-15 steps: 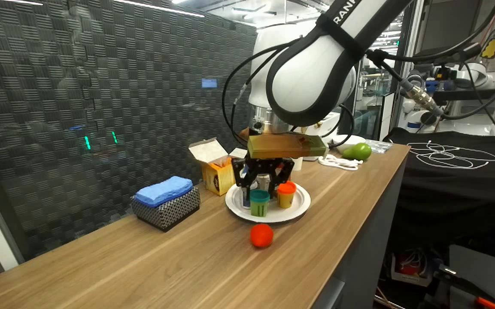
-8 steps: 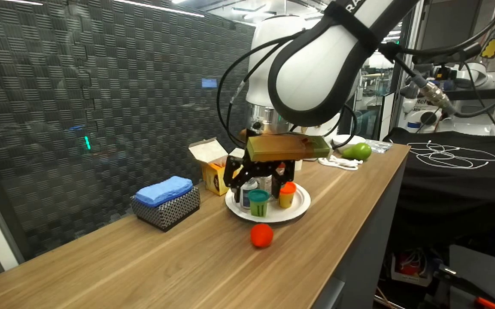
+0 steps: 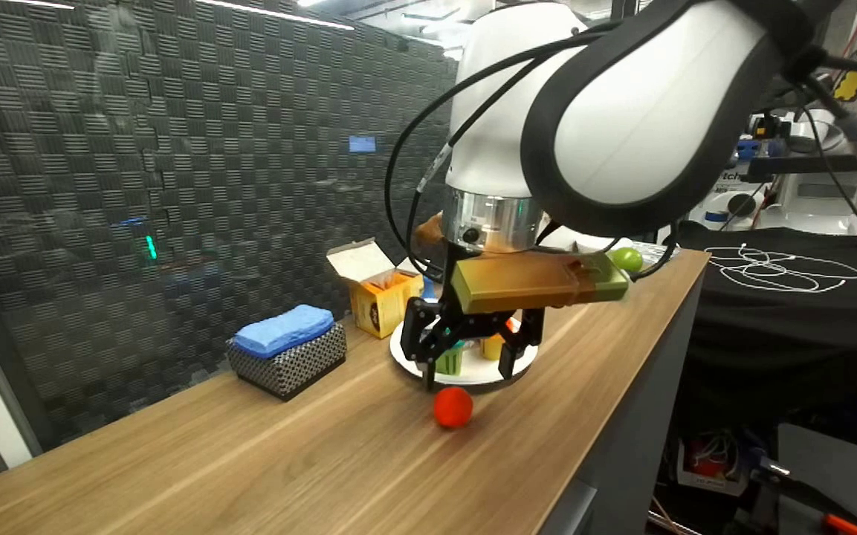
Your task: Pick up the bottles and small containers from the table and put them on the white plate.
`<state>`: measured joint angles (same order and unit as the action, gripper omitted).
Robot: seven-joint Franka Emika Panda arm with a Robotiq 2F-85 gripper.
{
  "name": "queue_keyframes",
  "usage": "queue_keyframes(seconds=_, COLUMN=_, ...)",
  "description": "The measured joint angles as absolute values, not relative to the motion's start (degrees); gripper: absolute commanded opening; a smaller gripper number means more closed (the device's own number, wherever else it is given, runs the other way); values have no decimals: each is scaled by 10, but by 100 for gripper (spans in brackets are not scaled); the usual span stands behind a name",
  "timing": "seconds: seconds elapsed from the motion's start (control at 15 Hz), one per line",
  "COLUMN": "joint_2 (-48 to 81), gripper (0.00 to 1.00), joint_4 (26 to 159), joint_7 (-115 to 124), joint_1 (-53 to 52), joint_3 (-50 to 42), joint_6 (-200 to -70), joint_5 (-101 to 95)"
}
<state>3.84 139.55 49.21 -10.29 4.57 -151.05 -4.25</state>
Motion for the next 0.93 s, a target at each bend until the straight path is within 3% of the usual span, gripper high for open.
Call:
queue_keyframes(seconds=0.47, joint_2=52, gripper=100, joint_4=1416, joint_7=510, joint_1=-103, joint_3=56, joint_6=-1603, joint_5=-40)
queue_keyframes(seconds=0.87, joint_2=84, gripper=100, joint_4=1410, joint_7=510, joint_1=-103, joint_3=56, joint_6=-1609, joint_5=-26)
queue_keyframes(seconds=0.93, joint_2=90, gripper=75, joint_4=1409, joint_7=510, joint_1=-103, joint_3=55, joint_6=-1609, joint_5=-26)
